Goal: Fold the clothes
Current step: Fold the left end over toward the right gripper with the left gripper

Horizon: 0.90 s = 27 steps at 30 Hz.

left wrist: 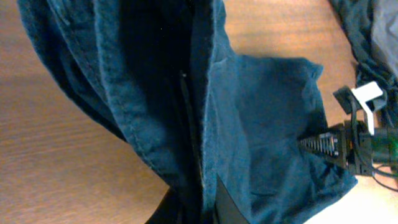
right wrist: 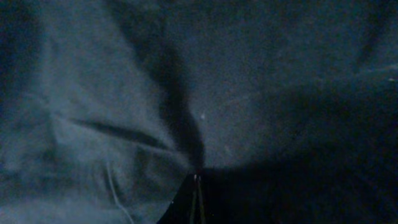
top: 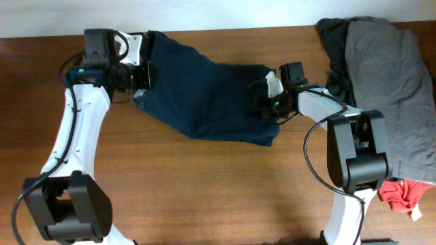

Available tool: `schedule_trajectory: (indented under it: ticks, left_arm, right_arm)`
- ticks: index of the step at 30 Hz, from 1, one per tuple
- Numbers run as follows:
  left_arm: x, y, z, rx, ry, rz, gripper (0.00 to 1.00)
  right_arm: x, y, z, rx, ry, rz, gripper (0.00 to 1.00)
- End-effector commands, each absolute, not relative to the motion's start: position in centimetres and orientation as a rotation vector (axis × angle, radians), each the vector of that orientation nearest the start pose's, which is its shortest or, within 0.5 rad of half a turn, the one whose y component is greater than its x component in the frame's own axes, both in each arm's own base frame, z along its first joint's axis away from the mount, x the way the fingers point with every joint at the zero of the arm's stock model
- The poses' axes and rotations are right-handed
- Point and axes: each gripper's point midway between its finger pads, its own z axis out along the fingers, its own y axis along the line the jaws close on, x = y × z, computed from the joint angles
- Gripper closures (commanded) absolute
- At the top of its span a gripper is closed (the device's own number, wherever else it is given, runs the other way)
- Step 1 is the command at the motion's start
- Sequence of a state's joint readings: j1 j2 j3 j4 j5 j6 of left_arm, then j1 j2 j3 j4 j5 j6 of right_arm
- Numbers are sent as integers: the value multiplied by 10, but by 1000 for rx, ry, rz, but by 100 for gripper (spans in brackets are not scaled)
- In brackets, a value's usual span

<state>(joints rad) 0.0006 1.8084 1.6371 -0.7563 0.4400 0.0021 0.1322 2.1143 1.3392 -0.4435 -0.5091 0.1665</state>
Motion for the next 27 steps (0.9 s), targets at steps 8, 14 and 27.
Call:
schedule_trajectory:
  ticks: [8, 14, 27]
  left_arm:
    - [473, -160, 224, 385, 2388, -495, 99]
    - [476, -208, 189, 405, 2430, -447, 99]
    - [464, -281, 161, 495, 2413, -415, 100]
  right_arm:
    - [426, 133, -32, -35, 2858, 694, 96]
    - [426, 132, -33, -35, 2860, 692, 96]
    - [450, 138, 23, -30, 2703, 887, 96]
